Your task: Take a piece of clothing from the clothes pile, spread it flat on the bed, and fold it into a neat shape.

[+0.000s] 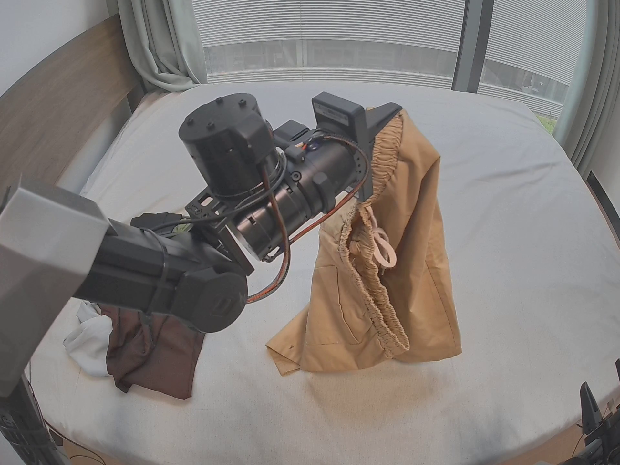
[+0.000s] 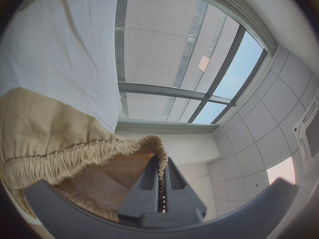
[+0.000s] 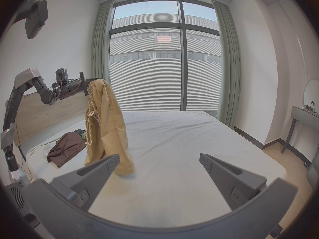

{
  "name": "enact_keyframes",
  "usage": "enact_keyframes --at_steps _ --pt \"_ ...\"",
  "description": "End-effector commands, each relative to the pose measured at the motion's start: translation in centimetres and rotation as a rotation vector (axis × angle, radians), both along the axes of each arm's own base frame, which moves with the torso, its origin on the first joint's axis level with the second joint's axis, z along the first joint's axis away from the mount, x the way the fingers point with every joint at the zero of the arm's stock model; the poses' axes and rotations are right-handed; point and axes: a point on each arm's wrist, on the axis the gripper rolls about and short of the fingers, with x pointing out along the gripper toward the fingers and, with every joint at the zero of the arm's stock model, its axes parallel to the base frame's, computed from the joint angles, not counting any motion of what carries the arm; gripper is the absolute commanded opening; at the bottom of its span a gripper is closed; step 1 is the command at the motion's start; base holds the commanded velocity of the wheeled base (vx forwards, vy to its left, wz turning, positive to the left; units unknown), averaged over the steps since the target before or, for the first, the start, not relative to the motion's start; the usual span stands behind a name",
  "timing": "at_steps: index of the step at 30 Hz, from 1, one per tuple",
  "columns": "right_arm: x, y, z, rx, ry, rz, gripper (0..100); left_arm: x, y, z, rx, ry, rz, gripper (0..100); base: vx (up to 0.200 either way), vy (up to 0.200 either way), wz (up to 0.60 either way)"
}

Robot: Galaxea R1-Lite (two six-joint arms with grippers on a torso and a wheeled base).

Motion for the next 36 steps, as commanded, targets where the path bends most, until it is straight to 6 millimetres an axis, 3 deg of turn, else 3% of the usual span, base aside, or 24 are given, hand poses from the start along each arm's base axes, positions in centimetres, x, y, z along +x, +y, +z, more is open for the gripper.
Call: enact_keyframes --at_steps 1,6,11,21,28,36 --pt "0.1 0.0 -0.5 0.000 0.012 0.000 100 1.4 2.0 -2.5 0.047 0.013 0.081 0 0.000 0.000 0.00" --pt "0.1 0.0 -0.5 0.000 0.012 0.000 100 1.7 4.5 -4.4 0.130 -0.075 0.159 0 0.000 0.000 0.00" --pt "0.1 0.0 -0.5 0.000 0.012 0.002 100 0.9 8.7 -6.6 0.362 -0.191 0.194 0 0.000 0.000 0.00" --pt "0.1 0.0 -0.5 0.000 0.012 0.003 100 0.9 14.6 -7.9 0.489 -0.280 0.244 0 0.000 0.000 0.00" --pt "0.1 0.0 -0.5 0.000 0.012 0.000 100 0.5 17.6 -8.9 0.505 -0.332 0.285 0 0.000 0.000 0.00" --pt "0.1 0.0 -0.5 -0.002 0.012 0.000 100 -0.1 18.8 -10.6 0.622 -0.347 0.325 0 0.000 0.000 0.00"
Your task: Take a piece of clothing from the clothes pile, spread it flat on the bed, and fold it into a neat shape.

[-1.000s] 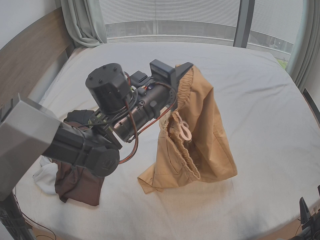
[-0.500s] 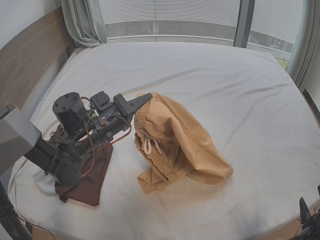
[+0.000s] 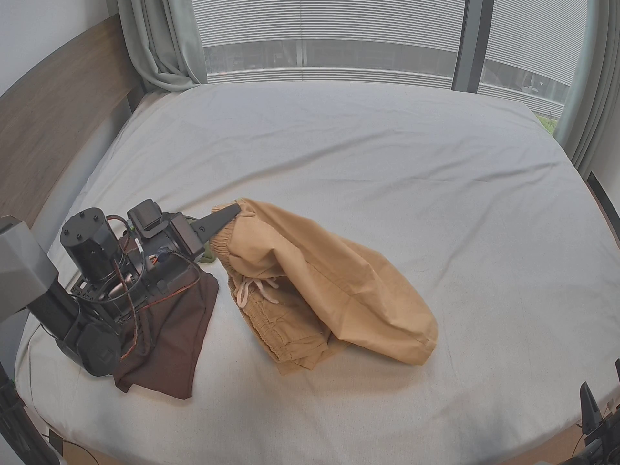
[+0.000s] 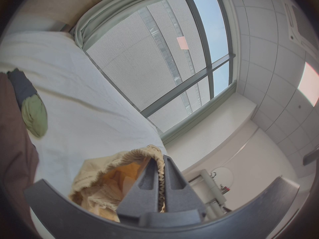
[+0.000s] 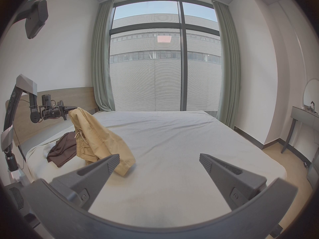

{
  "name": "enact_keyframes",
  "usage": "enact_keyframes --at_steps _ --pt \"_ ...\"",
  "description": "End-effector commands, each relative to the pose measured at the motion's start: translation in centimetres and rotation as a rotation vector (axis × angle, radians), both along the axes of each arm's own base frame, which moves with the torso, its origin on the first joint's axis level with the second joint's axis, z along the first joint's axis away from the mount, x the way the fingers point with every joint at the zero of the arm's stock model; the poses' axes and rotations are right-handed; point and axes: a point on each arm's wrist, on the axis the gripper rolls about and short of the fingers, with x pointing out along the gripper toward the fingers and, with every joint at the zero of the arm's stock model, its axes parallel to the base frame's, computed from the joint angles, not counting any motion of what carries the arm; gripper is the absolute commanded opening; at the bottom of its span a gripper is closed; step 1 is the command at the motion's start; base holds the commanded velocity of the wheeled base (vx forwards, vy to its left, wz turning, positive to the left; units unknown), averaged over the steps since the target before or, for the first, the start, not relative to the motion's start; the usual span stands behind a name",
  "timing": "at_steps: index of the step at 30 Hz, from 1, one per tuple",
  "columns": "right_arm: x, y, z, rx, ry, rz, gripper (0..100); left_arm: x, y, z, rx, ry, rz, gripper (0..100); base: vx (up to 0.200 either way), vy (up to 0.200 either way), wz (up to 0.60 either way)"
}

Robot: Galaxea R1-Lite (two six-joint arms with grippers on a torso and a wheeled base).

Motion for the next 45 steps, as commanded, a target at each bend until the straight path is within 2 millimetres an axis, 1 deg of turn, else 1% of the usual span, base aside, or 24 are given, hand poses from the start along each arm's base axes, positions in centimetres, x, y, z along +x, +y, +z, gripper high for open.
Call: enact_keyframes --at_steps 1,4,9,15,27,29,30,32,33,34,35,37,38,39,41,42,43,44,45 --pt "0.1 0.0 -0.5 -0.001 0.011 -0.001 100 -0.1 0.7 -0.8 0.045 -0.001 0.032 0 0.000 0.000 0.00" --pt "0.1 0.0 -0.5 -0.001 0.007 -0.001 100 0.1 0.9 -1.2 0.115 -0.049 0.049 0 0.000 0.000 0.00" --pt "0.0 0.0 -0.5 -0.001 0.002 0.001 100 -0.1 1.4 -1.2 0.115 -0.043 0.068 0 0.000 0.000 0.00" --pt "0.0 0.0 -0.5 0.008 0.001 -0.002 100 -0.2 1.2 -1.6 0.120 -0.027 0.066 0 0.000 0.000 0.00" --pt "0.0 0.0 -0.5 0.016 -0.001 0.002 100 -0.2 1.5 -1.4 0.117 -0.030 0.086 0 0.000 0.000 0.00" --pt "0.0 0.0 -0.2 0.014 -0.025 0.010 100 -0.1 1.4 -1.5 0.116 -0.027 0.101 0 0.000 0.000 0.00" --pt "-0.1 0.0 0.2 0.019 -0.042 0.007 100 -0.1 1.4 -1.5 0.115 -0.028 0.103 0 0.000 0.000 0.00" --pt "-2.2 0.0 7.1 0.042 -0.302 0.012 100 -0.1 1.4 -1.6 0.116 -0.023 0.107 0 0.000 0.000 0.00" --pt "-2.3 0.0 9.1 0.045 -0.314 0.019 100 -0.1 1.4 -1.6 0.116 -0.025 0.107 0 0.000 0.000 0.00" --pt "-1.6 0.0 10.4 0.048 -0.283 0.037 100 0.0 1.4 -1.5 0.115 -0.026 0.107 0 0.000 0.000 0.00" --pt "-0.4 0.0 11.1 0.049 -0.228 0.066 100 0.1 1.3 -1.5 0.114 -0.029 0.106 0 0.000 0.000 0.00" --pt "1.8 0.1 11.1 0.058 -0.113 0.156 100 0.2 1.2 -1.6 0.115 -0.028 0.104 0 0.000 0.000 0.00" --pt "2.1 0.2 11.1 0.060 -0.099 0.173 100 0.2 1.2 -1.6 0.115 -0.028 0.104 0 0.000 0.000 0.00" --pt "3.6 0.5 11.1 0.098 -0.034 0.278 100 0.1 1.2 -1.5 0.114 -0.029 0.104 0 0.000 0.000 0.00" --pt "4.5 0.9 11.8 0.180 -0.012 0.390 100 0.1 1.2 -1.5 0.114 -0.031 0.104 0 0.000 0.000 0.00" --pt "4.7 1.0 12.0 0.189 -0.009 0.405 100 0.1 1.2 -1.4 0.113 -0.033 0.107 0 0.000 0.000 0.00" --pt "5.5 1.5 12.8 0.231 0.012 0.472 100 0.1 1.2 -1.4 0.112 -0.035 0.106 0 0.000 0.000 0.00" --pt "5.7 1.6 13.0 0.237 0.016 0.483 100 0.1 1.2 -1.4 0.112 -0.035 0.106 0 0.000 0.000 0.00" --pt "6.4 2.0 13.5 0.249 0.032 0.505 100 0.2 1.3 -1.2 0.111 -0.039 0.108 0 0.000 0.000 0.00"
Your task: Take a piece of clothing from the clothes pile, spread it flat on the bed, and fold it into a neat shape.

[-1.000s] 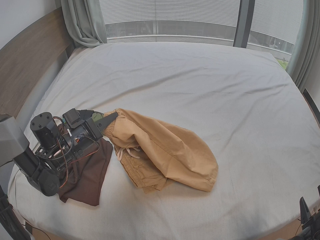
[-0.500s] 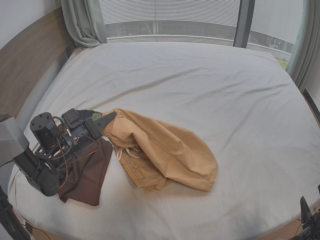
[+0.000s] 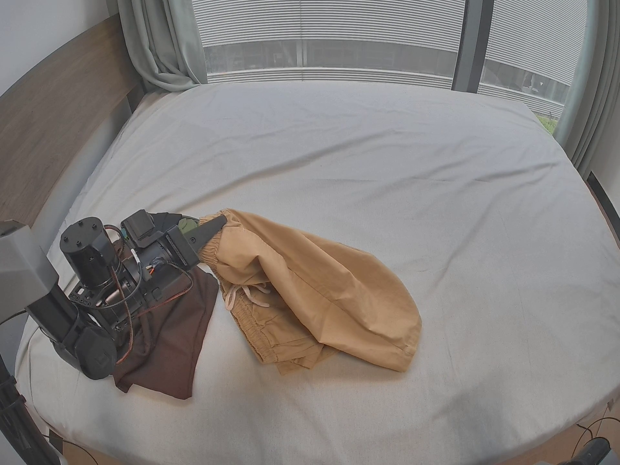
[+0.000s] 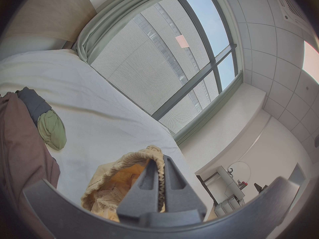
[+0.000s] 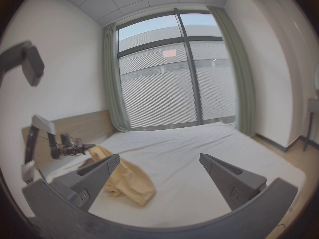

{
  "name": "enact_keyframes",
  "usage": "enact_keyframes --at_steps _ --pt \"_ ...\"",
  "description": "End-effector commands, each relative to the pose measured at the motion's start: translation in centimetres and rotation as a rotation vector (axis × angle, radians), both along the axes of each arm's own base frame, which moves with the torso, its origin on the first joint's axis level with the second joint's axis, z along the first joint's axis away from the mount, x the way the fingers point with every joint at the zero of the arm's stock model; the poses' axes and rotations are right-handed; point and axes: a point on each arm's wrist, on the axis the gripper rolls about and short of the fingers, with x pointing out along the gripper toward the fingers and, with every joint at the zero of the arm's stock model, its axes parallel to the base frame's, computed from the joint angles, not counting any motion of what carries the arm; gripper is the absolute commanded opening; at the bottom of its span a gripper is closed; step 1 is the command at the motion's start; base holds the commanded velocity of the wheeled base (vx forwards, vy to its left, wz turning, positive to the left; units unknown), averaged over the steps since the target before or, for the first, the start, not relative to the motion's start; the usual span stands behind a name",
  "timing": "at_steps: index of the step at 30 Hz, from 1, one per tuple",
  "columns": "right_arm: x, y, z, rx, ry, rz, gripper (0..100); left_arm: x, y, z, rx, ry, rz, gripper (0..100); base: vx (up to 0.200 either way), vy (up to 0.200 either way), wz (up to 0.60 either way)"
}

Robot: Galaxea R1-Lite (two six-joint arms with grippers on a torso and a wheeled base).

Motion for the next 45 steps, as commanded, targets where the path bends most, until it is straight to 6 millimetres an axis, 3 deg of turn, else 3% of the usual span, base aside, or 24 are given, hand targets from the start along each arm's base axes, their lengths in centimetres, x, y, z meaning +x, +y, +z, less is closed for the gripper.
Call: enact_keyframes --at_steps 1,8,17,22,28,34,36,38,45 --pt "5.5 2.1 4.5 0.086 0.155 0.300 100 0.2 0.0 0.2 -0.003 -0.009 0.001 0 0.000 0.000 0.00" --pt "8.1 3.7 6.2 0.089 0.223 0.431 100 0.2 -0.1 0.2 -0.004 -0.010 0.000 0 0.000 0.000 0.00" --pt "14.4 6.6 5.9 0.144 0.358 0.486 100 0.2 0.0 0.1 -0.003 -0.007 0.003 0 0.000 0.000 0.00" --pt "18.3 7.4 1.9 0.121 0.473 0.426 100 0.2 0.0 0.1 -0.003 -0.007 0.006 0 0.000 0.000 0.00" --pt "20.9 7.9 -1.8 0.122 0.535 0.407 100 0.3 0.1 -0.1 -0.001 0.000 0.007 0 0.000 0.000 0.00" --pt "22.7 8.5 -4.8 0.122 0.590 0.403 100 0.2 0.1 -0.2 0.001 0.006 0.011 0 0.000 0.000 0.00" --pt "22.8 8.5 -4.9 0.121 0.592 0.402 100 0.3 0.1 -0.3 0.001 0.008 0.011 0 0.000 0.000 0.00" --pt "23.3 8.8 -6.6 0.119 0.632 0.403 100 0.2 0.2 -0.3 0.003 0.008 0.012 0 0.000 0.000 0.00" --pt "23.9 9.0 -8.1 0.177 0.680 0.427 100 0.3 0.2 -0.2 0.001 0.004 0.012 0 0.000 0.000 0.00"
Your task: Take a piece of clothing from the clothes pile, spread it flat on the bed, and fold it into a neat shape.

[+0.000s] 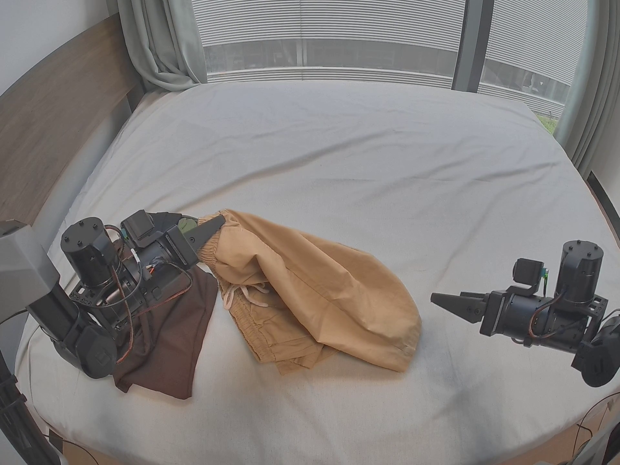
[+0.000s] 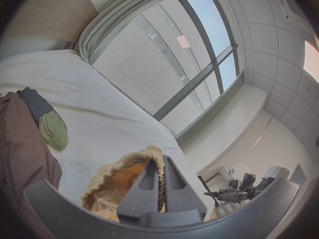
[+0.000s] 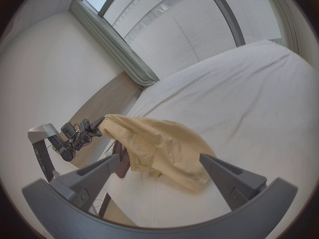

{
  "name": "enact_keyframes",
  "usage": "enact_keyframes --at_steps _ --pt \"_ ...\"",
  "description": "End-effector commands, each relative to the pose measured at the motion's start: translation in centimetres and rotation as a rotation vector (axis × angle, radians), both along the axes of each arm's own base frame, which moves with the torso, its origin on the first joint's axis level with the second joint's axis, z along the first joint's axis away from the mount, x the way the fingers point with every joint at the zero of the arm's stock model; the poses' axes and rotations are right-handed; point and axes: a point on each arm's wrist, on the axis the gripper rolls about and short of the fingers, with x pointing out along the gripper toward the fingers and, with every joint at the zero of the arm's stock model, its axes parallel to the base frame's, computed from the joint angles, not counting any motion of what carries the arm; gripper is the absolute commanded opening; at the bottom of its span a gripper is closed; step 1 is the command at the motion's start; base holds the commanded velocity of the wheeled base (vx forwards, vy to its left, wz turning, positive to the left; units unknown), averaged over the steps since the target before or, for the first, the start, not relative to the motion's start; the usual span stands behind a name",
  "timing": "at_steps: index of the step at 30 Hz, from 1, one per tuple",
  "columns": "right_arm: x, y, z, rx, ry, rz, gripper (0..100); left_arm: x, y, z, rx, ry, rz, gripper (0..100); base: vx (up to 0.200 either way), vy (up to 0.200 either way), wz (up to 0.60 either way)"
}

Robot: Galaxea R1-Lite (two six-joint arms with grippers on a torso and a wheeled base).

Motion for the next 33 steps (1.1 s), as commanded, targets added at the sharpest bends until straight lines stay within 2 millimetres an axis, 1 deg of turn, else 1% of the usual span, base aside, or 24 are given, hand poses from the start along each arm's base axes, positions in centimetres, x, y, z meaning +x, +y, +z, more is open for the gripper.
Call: enact_keyframes --at_steps 1,5,6,9,10,15,16,17,23,27,31,33 --pt "0.6 0.3 -2.4 -0.009 0.102 0.006 100 0.0 0.0 0.0 0.000 0.001 0.001 0 0.000 0.000 0.00" --pt "0.8 0.3 -3.0 -0.015 0.127 0.003 100 0.0 0.1 0.0 0.001 0.002 0.001 0 0.000 0.000 0.00" --pt "1.1 0.4 -3.7 -0.024 0.153 0.002 100 0.0 0.1 0.0 0.001 0.002 0.001 0 0.000 0.000 0.00" --pt "1.3 0.5 -4.5 -0.035 0.182 0.002 100 0.0 0.1 0.0 0.001 0.002 0.001 0 0.000 0.000 0.00" --pt "1.5 0.6 -5.1 -0.039 0.198 0.003 100 -0.1 0.1 0.0 -0.001 0.002 0.000 0 0.000 0.000 0.00" --pt "1.9 0.7 -7.2 -0.046 0.211 -0.003 100 -0.1 0.1 0.0 -0.002 0.004 0.000 0 0.000 0.000 0.00" --pt "1.9 0.7 -7.2 -0.046 0.211 -0.003 100 -0.1 0.1 0.0 -0.002 0.004 0.000 0 0.000 0.000 0.00" --pt "2.3 0.8 -8.3 -0.045 0.210 -0.007 100 -0.1 0.1 0.0 -0.002 0.004 0.000 0 0.000 0.000 0.00" --pt "2.5 1.2 -11.2 -0.052 0.212 -0.003 100 -0.1 0.1 0.0 -0.001 0.006 0.001 0 0.000 0.000 0.00" --pt "2.9 1.2 -12.6 -0.037 0.228 -0.016 100 -0.1 0.1 0.0 0.000 0.005 0.001 0 0.000 0.000 0.00" --pt "3.1 1.2 -13.2 -0.030 0.231 -0.027 100 -0.1 0.1 -0.1 0.000 0.005 0.001 0 0.000 0.000 0.00" --pt "3.3 1.2 -14.1 -0.028 0.255 -0.039 100 -0.1 0.1 -0.1 0.000 0.005 0.001 0 0.000 0.000 0.00"
